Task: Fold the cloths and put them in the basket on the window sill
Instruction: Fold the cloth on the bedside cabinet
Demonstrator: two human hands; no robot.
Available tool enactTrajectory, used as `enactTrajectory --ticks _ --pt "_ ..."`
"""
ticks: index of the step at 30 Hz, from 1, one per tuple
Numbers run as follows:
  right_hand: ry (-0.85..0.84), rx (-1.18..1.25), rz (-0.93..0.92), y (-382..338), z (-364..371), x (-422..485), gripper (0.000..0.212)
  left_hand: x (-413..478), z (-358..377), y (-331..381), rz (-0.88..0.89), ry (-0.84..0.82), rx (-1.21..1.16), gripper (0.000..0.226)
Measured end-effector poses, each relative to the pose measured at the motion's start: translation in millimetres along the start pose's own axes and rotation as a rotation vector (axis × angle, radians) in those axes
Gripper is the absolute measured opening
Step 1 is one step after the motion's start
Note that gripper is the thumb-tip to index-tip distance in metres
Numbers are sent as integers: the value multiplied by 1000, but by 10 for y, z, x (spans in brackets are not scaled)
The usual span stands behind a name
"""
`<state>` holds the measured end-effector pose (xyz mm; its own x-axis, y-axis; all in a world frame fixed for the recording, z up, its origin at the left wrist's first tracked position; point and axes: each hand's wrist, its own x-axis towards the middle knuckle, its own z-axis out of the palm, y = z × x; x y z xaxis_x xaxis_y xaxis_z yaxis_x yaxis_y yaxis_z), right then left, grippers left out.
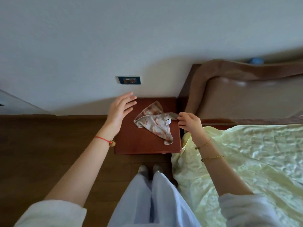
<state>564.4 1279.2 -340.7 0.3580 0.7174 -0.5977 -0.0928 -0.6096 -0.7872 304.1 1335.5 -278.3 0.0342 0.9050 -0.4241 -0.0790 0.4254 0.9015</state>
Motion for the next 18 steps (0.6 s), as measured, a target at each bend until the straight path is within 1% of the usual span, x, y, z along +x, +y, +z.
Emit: enactTrajectory --ticks 3,6,7,10,13,14,17,18 --pt "19 -143 83 564 6 526 14 490 161 -436 -35 -80 226 29" --pt "26 -327 115 1150 15 953 16 976 321 -980 4 -202 443 29" --pt "34 -398 122 1321 28 1057 19 1132 368 -1162 15 -227 511 29" --pt "32 -561 95 1774 83 1263 38 1539 507 -1642 31 -295 722 31" --pt "38 -724 69 2096 163 1382 45 1882 649 -2072 42 -344 855 37" --pt "30 -756 81 2170 194 1388 47 1969 695 -2191 55 -360 881 38" --pt "21 -818 124 2322 288 1378 64 2162 804 -2433 119 -403 1026 42" --pt "28 -832 121 2350 314 1384 62 2224 831 -2498 137 -416 1067 44"
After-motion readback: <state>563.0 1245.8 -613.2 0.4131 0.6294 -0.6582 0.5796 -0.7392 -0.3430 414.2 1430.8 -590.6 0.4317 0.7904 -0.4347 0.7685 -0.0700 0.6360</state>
